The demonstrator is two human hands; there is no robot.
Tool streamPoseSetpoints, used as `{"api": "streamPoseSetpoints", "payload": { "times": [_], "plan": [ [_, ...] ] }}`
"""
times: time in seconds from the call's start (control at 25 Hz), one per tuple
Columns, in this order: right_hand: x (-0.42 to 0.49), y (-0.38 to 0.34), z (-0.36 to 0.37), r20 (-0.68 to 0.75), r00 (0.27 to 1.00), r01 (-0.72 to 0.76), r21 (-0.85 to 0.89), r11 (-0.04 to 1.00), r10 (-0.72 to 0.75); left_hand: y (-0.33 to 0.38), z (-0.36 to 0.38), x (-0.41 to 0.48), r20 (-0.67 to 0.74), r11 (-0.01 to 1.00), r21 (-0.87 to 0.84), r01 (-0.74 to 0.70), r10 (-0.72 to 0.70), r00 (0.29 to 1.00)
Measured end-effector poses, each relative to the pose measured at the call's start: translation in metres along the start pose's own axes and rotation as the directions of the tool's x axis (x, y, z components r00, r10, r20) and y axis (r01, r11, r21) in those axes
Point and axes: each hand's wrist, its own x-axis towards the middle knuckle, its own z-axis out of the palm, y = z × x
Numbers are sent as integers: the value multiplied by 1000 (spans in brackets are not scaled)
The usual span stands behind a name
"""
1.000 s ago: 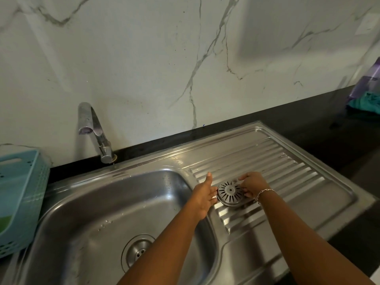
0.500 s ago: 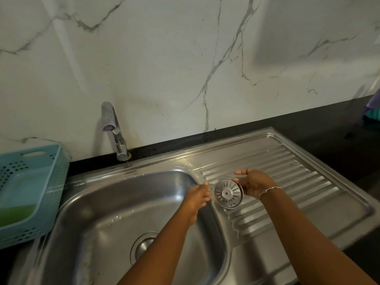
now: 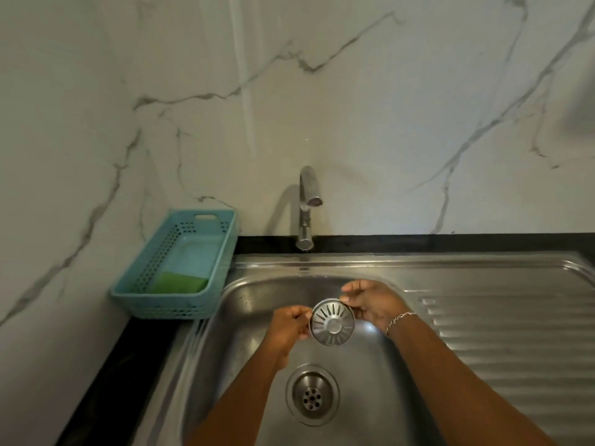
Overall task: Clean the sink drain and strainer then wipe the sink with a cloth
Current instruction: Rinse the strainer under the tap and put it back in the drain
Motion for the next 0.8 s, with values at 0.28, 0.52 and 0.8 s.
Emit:
{"api": "streamPoseSetpoints", "payload": {
  "times": [0.28, 0.52, 0.8],
  "plan": [
    [52, -46, 53, -64, 991, 121, 54, 991, -117, -18, -49, 10, -88, 998, 56, -13, 18, 996],
    [101, -78, 71, -154, 962, 238, 74, 968, -225, -41, -55, 21, -142, 999, 21, 45, -42, 989],
    [127, -79, 74, -134, 907, 335, -346, 876, -399, -50, -50, 19, -174, 993, -17, 117, -118, 978]
  ]
}}
